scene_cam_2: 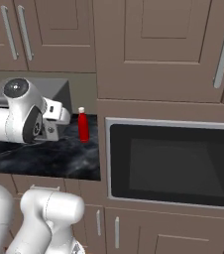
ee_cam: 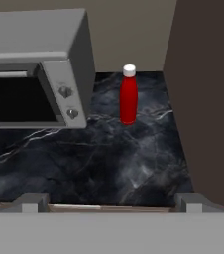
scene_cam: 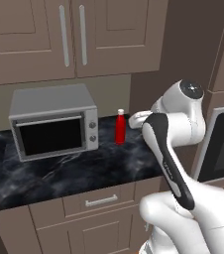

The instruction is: Move the drinks to the dining counter.

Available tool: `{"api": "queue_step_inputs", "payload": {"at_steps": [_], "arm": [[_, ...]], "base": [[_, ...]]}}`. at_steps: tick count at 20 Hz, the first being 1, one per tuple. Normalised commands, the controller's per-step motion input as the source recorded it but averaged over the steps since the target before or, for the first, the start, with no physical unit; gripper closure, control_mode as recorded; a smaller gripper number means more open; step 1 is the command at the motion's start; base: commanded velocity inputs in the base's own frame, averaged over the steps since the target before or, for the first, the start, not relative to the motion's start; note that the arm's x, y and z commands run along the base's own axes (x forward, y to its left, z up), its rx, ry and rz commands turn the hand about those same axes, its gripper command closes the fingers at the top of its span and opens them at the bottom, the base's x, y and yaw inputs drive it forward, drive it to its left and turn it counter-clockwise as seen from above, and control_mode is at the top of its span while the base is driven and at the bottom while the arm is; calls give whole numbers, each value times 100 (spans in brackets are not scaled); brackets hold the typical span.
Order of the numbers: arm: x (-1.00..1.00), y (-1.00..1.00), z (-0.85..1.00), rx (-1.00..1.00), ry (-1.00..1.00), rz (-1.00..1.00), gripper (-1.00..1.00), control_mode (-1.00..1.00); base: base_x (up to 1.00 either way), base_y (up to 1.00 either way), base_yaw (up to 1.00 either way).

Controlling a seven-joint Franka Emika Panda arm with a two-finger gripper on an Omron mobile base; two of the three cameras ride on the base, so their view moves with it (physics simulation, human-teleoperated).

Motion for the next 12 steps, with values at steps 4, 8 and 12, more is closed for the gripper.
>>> {"api": "queue_step_inputs", "payload": {"at_steps": [4,8,12], "arm": [[33,-9,-7,-4,3,-1,-100,-100],[38,-3,0,-4,5,-2,-100,-100],[34,-8,-2,-1,5,-1,-100,-100]], "base": [[0,0,0],[0,0,0],[0,0,0]]}}
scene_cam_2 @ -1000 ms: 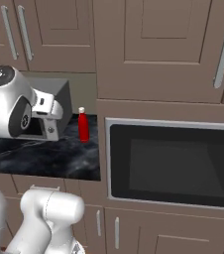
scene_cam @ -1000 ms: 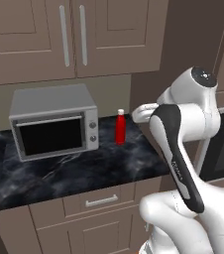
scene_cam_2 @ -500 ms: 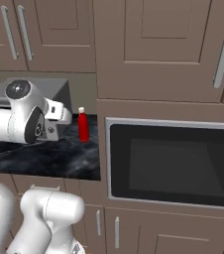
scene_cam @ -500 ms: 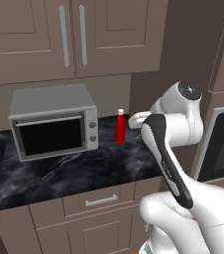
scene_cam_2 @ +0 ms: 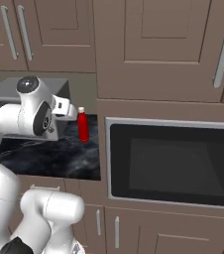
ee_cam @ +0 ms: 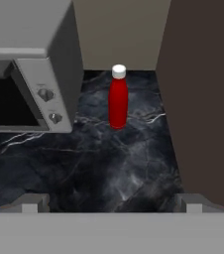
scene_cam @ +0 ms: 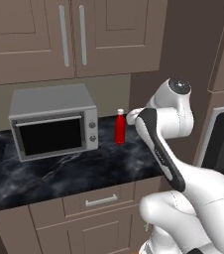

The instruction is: Move the drinks to the dining counter.

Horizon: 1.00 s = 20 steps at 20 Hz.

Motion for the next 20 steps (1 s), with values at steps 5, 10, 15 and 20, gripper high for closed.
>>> {"api": "queue_step_inputs", "payload": {"at_steps": [5,10,15,20], "arm": [[23,-6,-12,0,1,0,-100,-100],[14,0,-31,0,0,0,-100,-100],[12,0,-30,0,0,0,-100,-100],[25,0,-19,0,0,0,-100,-100]], "base": [[0,0,0],[0,0,0],[0,0,0],[0,0,0]]}}
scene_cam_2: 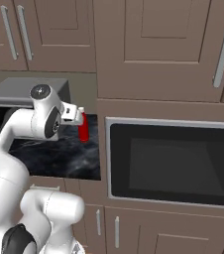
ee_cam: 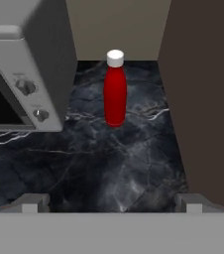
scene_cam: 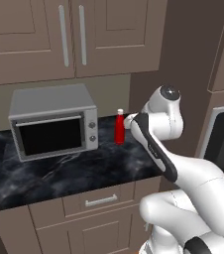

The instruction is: Move the drinks to the dining counter.

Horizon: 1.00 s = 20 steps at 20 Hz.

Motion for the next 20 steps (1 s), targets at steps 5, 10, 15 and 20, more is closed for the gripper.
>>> {"api": "queue_step_inputs", "payload": {"at_steps": [5,10,15,20], "arm": [[25,0,-9,0,0,0,-100,-100],[36,0,0,0,0,0,-100,-100],[39,0,0,0,0,0,-100,-100],[36,0,-2,0,0,0,-100,-100]], "base": [[0,0,0],[0,0,0],[0,0,0],[0,0,0]]}}
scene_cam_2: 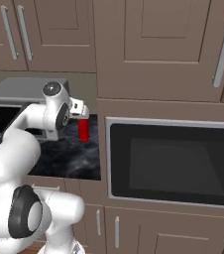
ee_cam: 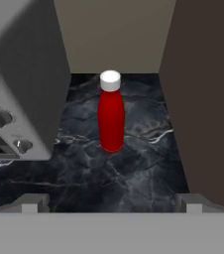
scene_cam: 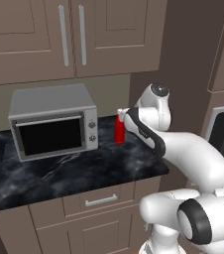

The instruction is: Move the drinks to the dining counter.

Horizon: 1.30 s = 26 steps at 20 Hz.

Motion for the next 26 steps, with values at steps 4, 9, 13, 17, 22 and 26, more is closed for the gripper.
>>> {"api": "queue_step_inputs", "payload": {"at_steps": [4,9,13,17,22,26], "arm": [[24,0,-8,0,0,0,-100,-100],[22,0,-8,0,0,0,-100,-100],[25,0,-2,0,0,0,-100,-100],[34,0,-7,0,0,0,-100,-100],[10,4,-22,0,-1,0,-100,-100],[0,3,-20,0,-6,0,-100,-100]], "base": [[0,0,0],[0,0,0],[0,0,0],[0,0,0],[0,0,0],[0,0,0]]}}
